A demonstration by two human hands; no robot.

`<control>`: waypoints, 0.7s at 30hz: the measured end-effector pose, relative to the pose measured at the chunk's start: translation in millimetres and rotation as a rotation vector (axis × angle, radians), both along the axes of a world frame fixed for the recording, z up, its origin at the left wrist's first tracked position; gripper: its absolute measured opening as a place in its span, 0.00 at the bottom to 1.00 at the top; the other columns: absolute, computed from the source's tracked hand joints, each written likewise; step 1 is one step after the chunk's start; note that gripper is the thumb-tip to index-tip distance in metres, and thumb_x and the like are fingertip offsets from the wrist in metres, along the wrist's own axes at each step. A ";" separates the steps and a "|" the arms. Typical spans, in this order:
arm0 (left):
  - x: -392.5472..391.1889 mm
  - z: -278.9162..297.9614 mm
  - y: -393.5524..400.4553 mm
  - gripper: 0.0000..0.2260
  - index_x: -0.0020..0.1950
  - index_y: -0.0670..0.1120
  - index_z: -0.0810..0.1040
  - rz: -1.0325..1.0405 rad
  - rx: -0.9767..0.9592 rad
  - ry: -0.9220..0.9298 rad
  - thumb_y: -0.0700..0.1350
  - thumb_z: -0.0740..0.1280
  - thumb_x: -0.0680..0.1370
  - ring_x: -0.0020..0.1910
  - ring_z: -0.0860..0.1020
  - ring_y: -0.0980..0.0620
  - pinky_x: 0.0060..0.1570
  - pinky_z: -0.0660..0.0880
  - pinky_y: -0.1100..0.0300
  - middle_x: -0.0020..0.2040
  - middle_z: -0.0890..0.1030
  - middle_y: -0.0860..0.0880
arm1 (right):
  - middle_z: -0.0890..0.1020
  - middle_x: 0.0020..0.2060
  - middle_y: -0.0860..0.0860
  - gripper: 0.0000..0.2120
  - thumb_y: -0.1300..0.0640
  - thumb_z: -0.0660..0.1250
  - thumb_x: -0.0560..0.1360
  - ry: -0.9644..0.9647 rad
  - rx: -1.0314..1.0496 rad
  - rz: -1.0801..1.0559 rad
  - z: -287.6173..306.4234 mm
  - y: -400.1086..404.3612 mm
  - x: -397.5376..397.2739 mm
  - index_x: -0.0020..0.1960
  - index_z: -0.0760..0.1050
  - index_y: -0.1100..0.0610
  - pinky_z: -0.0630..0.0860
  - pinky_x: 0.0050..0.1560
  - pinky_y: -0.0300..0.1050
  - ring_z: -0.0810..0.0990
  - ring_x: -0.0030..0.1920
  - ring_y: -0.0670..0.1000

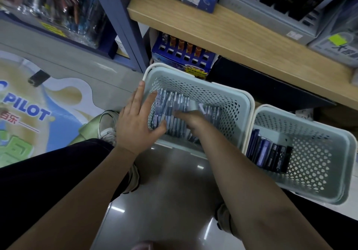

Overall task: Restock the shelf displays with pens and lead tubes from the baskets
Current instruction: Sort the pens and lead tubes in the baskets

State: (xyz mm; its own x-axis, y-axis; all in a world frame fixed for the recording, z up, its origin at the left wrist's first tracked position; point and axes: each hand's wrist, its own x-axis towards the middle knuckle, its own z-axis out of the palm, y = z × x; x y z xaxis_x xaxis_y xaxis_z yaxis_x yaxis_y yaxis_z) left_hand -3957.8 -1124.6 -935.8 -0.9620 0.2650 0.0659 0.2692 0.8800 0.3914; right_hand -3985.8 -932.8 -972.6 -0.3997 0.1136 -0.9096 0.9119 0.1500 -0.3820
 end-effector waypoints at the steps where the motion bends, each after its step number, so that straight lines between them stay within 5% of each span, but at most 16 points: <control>1: -0.1 -0.2 -0.3 0.31 0.75 0.46 0.69 0.000 0.004 0.001 0.60 0.63 0.76 0.73 0.69 0.40 0.58 0.76 0.41 0.81 0.58 0.43 | 0.73 0.72 0.57 0.33 0.45 0.75 0.74 -0.008 0.017 0.020 -2.2 -4.5 -2.6 0.72 0.72 0.61 0.73 0.64 0.50 0.75 0.69 0.59; 6: 1.5 -2.5 0.0 0.30 0.75 0.46 0.69 -0.008 0.009 0.003 0.59 0.65 0.76 0.74 0.68 0.40 0.58 0.76 0.42 0.81 0.59 0.43 | 0.72 0.72 0.60 0.43 0.41 0.76 0.71 -0.049 0.064 -0.024 -10.5 -16.6 -9.6 0.74 0.66 0.65 0.75 0.62 0.52 0.74 0.68 0.62; 11: 1.2 -4.2 0.5 0.30 0.75 0.46 0.69 -0.002 0.020 0.004 0.59 0.65 0.76 0.76 0.66 0.40 0.62 0.74 0.41 0.81 0.59 0.42 | 0.76 0.69 0.58 0.37 0.44 0.77 0.71 0.051 0.069 -0.036 -11.9 -18.6 -9.2 0.71 0.71 0.63 0.71 0.51 0.45 0.76 0.66 0.60; 16: 0.7 -5.2 0.2 0.31 0.75 0.46 0.69 -0.006 0.020 0.004 0.59 0.65 0.76 0.76 0.65 0.40 0.62 0.74 0.40 0.81 0.59 0.42 | 0.68 0.75 0.60 0.46 0.43 0.78 0.70 0.036 -0.016 -0.051 -8.1 -17.7 -11.6 0.77 0.61 0.64 0.72 0.64 0.55 0.70 0.72 0.62; 21: 1.4 -3.3 0.2 0.31 0.75 0.46 0.69 -0.005 0.024 0.003 0.60 0.64 0.76 0.76 0.66 0.40 0.63 0.74 0.42 0.81 0.58 0.42 | 0.61 0.79 0.58 0.49 0.46 0.79 0.70 0.032 -0.171 -0.167 -10.0 -13.7 -5.6 0.79 0.57 0.65 0.62 0.73 0.60 0.60 0.78 0.61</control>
State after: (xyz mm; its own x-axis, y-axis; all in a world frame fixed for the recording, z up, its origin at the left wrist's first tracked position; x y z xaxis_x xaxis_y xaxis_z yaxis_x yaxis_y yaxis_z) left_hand -3956.4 -1124.4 -939.1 -0.9604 0.2682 0.0752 0.2749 0.8690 0.4114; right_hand -3991.3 -946.5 -982.6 -0.4170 0.0257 -0.9086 0.9057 -0.0718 -0.4177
